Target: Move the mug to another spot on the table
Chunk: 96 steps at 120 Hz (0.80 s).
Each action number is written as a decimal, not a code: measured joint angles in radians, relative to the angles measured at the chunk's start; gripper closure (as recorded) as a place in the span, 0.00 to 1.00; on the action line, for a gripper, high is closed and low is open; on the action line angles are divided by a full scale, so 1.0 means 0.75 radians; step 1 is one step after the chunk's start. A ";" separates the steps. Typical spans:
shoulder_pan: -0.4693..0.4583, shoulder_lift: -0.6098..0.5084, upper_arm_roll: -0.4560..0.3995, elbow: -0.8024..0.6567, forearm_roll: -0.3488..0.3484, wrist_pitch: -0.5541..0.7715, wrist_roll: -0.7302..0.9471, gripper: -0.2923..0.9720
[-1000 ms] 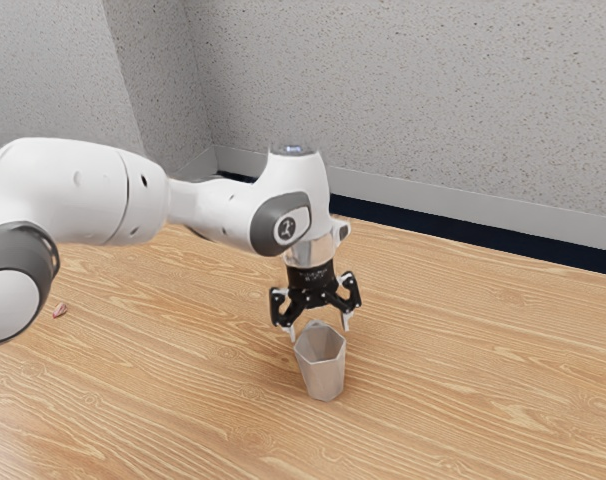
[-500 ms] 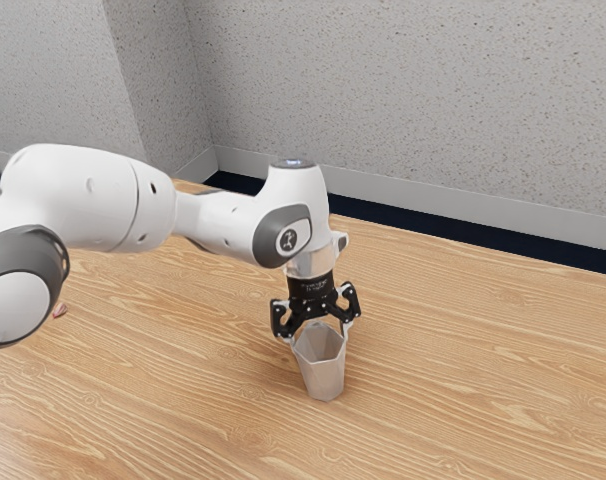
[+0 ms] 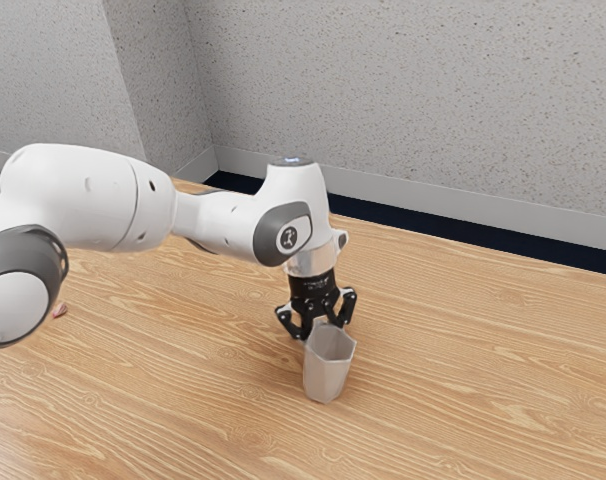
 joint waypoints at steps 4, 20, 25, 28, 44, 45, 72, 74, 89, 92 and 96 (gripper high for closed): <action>0.000 -0.002 0.000 0.000 -0.021 -0.003 -0.002 0.63; 0.000 -0.028 0.001 -0.001 -0.097 -0.016 -0.011 0.64; 0.000 -0.041 0.003 0.000 -0.120 -0.022 -0.014 0.64; 0.000 -0.048 0.004 0.000 -0.141 -0.025 -0.015 0.64; 0.000 -0.061 0.011 0.000 -0.242 -0.044 -0.022 0.69; 0.000 -0.061 0.012 0.000 -0.249 -0.045 -0.022 0.69; 0.009 -0.090 0.018 -0.026 -0.325 -0.059 -0.028 0.69; 0.013 -0.100 0.019 -0.039 -0.328 -0.059 -0.028 0.69; 0.085 -0.173 0.022 -0.140 -0.338 -0.060 -0.021 0.70; 0.101 -0.184 0.022 -0.153 -0.339 -0.060 -0.019 0.70; 0.119 -0.196 0.022 -0.169 -0.338 -0.060 -0.017 0.70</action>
